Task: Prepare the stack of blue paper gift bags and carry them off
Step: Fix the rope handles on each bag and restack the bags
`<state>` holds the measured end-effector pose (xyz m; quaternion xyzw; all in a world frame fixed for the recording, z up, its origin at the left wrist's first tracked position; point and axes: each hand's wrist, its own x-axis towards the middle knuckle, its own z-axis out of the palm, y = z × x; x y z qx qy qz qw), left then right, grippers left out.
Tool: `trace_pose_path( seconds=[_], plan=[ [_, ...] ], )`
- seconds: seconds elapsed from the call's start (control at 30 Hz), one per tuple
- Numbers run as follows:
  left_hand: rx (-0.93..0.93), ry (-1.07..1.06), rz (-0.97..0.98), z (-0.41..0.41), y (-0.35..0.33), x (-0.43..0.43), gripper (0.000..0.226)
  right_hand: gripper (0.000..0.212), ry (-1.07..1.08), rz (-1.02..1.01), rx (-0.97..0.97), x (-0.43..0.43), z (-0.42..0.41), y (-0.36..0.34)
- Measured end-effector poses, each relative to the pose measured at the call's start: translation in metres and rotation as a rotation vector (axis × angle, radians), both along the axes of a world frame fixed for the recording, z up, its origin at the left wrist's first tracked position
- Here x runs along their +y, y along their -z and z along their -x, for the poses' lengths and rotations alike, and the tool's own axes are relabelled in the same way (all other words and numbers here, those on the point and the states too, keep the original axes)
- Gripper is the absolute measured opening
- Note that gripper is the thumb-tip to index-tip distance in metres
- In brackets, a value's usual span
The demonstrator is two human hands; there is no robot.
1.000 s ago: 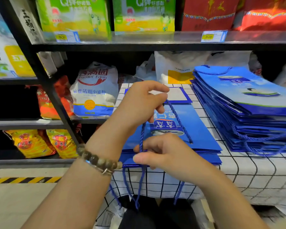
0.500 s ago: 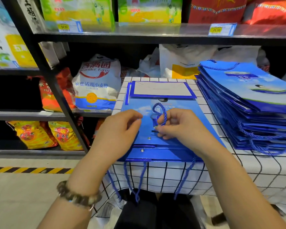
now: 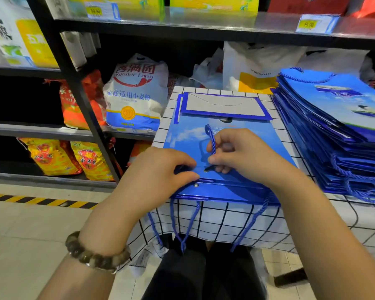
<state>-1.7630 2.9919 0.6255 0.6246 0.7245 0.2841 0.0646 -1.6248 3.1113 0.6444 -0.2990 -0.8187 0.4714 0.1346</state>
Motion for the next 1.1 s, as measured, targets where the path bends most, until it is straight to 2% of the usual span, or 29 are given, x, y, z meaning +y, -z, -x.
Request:
trace_pose_path(
  seconds=[0.07, 0.2, 0.3, 0.5, 0.63, 0.7, 0.77, 0.87, 0.93, 1.0, 1.1],
  plan=[
    [0.047, 0.011, -0.026, 0.001, 0.001, 0.002, 0.024, 0.017, -0.025, -0.021, -0.040, 0.001, 0.002, -0.003],
    [0.270, 0.077, -0.166, 0.001, 0.004, 0.002, 0.037, 0.018, -0.068, -0.057, -0.107, 0.004, 0.008, -0.011],
    [0.407, 0.105, -0.276, 0.001, 0.009, 0.003, 0.027, 0.013, -0.080, -0.059, -0.134, 0.007, 0.015, -0.014],
    [0.437, 0.109, -0.313, 0.003, 0.015, 0.010, 0.028, 0.027, 0.015, -0.031, -0.116, 0.011, 0.022, -0.004],
    [0.415, 0.060, -0.330, 0.004, 0.012, 0.015, 0.025, 0.023, 0.047, -0.335, -0.063, 0.002, 0.018, 0.007],
    [0.415, 0.030, -0.330, 0.005, 0.013, 0.017, 0.029, 0.028, -0.005, -0.469, -0.095, -0.005, 0.009, 0.010],
    [0.395, -0.004, -0.337, 0.003, 0.015, 0.019, 0.031, 0.038, -0.092, -0.455, -0.126, -0.008, -0.002, 0.013],
    [0.329, -0.103, -0.331, -0.011, 0.011, 0.023, 0.020, 0.055, -0.107, -0.393, -0.124, -0.005, -0.008, 0.019],
    [0.302, -0.184, -0.340, -0.021, 0.005, 0.022, 0.015, 0.057, -0.070, -0.322, -0.087, -0.003, -0.008, 0.020],
    [0.344, -0.239, -0.330, -0.029, 0.001, 0.019, 0.025, 0.055, -0.040, -0.295, -0.076, -0.002, -0.008, 0.020],
    [0.456, -0.330, -0.071, -0.035, 0.001, 0.020, 0.032, 0.054, -0.031, -0.329, -0.084, 0.001, -0.006, 0.021]
  ],
)
